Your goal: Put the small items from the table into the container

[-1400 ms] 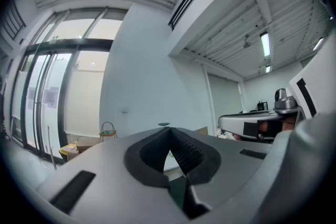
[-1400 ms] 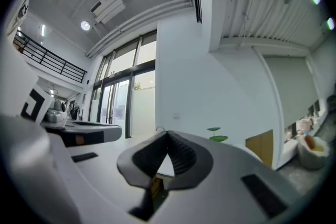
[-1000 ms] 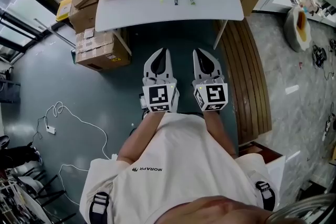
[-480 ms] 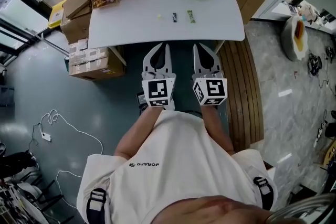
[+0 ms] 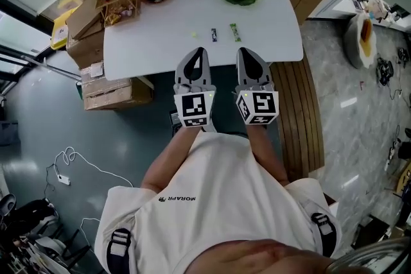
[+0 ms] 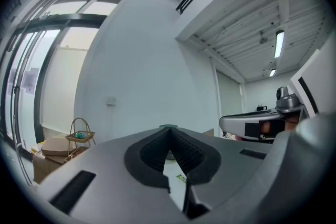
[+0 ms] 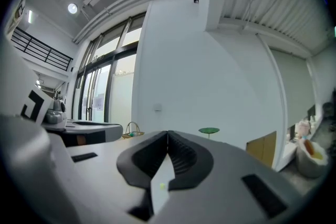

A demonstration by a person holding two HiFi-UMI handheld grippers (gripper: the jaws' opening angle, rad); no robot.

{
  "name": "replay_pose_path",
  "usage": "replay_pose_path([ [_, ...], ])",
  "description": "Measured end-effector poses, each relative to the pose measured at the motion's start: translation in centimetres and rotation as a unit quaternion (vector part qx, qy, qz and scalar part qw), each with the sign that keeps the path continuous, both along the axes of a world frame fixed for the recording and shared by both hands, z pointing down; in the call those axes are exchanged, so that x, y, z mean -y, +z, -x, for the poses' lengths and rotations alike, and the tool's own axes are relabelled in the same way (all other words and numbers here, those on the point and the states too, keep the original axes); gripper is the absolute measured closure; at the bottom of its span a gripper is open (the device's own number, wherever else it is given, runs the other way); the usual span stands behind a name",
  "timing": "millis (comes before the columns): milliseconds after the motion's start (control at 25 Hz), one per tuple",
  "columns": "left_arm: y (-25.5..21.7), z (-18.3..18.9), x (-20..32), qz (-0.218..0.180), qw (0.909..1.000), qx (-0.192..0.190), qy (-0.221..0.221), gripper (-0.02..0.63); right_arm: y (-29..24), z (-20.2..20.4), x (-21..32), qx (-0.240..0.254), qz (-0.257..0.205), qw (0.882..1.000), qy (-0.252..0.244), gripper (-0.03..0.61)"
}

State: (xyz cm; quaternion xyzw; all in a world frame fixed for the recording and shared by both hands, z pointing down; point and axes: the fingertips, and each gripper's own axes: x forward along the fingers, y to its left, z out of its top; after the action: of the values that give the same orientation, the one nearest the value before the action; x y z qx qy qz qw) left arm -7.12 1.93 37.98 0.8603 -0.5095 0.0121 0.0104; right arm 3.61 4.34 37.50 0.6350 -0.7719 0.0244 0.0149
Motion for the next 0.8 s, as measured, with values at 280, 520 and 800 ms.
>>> replay_pose_path([
  [280,0.6,-0.7,3.9,0.012,0.9999,-0.009,0.007,0.609,0.9,-0.9,3.8,-0.011,0.022,1.000,0.016,0.565],
  [520,1.4,-1.0,5.6,0.023,0.9996,-0.015,0.011,0.609,1.8,-1.1,5.6,-0.016,0.038,0.999,0.018,0.565],
  [800,1.4,-2.3,7.4,0.017,0.9998,-0.013,0.005,0.609,2.0,-1.9,7.7,-0.015,0.034,0.999,0.007,0.565],
])
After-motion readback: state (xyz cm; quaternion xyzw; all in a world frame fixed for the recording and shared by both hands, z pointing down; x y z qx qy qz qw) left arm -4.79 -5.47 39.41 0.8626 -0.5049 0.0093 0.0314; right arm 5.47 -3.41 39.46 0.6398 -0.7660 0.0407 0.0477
